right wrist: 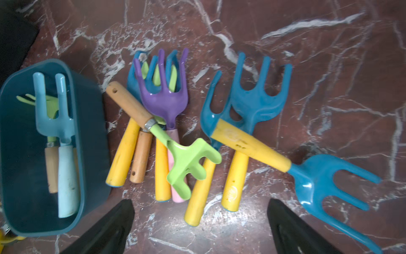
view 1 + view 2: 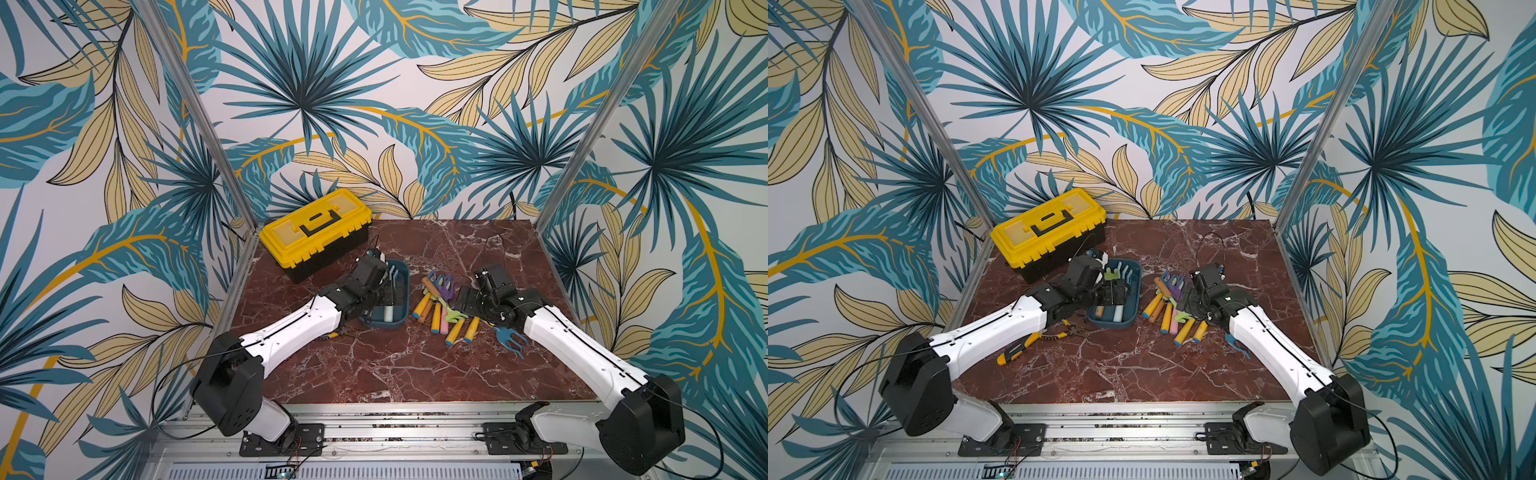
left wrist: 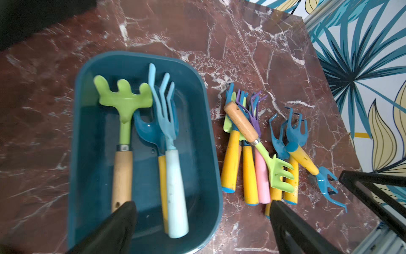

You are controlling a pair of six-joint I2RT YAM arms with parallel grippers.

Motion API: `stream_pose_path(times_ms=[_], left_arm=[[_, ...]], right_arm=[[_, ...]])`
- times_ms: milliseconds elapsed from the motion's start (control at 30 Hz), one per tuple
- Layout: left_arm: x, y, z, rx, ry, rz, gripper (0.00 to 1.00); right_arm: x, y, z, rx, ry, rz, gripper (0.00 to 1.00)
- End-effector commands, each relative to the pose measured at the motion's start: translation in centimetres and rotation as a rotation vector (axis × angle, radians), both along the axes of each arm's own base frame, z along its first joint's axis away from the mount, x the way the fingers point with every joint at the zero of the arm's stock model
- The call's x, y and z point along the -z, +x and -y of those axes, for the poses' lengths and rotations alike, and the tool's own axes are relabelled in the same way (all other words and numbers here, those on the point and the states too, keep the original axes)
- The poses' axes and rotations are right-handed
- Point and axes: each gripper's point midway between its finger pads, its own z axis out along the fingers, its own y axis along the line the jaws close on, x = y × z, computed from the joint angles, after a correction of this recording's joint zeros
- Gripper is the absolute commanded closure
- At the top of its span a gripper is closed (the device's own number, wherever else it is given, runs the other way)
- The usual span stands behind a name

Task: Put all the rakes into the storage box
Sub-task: Pick up the rake at the center of the board.

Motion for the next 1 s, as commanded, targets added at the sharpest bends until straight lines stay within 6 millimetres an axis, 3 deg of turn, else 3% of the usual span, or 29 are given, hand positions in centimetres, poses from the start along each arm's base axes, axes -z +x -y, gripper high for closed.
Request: stream_pose_path(times_ms=[0, 200, 300, 467, 667, 867, 967], left_arm=[[-0.5, 0.4, 2.2, 0.003, -0.027, -0.067, 0.00], [0.1, 2.0, 5.6, 0.076, 0.009, -0.112, 0.00], [0.4, 2.5, 7.2, 0.120, 0.023, -0.120, 0.00], [0.1, 2.9, 8.1, 0.165, 0.039, -0.102, 0.00], [-0.8, 1.8, 6.3, 0.190, 0.074, -0.015, 0.00], [-0.3, -0.7, 3.0, 0.187, 0.113, 0.046, 0.00], [0.1, -1.6, 1.1, 0.169, 0.150, 0.086, 0.00]], right_arm=[[-0.5, -0.5, 2.2, 0.069, -0.051, 0.059, 0.01], [-0.5, -1.6, 4.0, 0.132, -0.015, 0.093, 0.01], [1.2, -1.8, 4.5, 0.202, 0.092, 0.029, 0.01], [4.8, -1.6, 2.8, 0.303, 0.362, -0.158, 0.01], [7.0, -1.1, 0.4, 0.392, 0.539, -0.292, 0.01], [5.7, -0.6, 2.1, 0.522, 0.512, -0.234, 0.01], [5.8, -0.7, 3.2, 0.633, 0.504, -0.216, 0.06]])
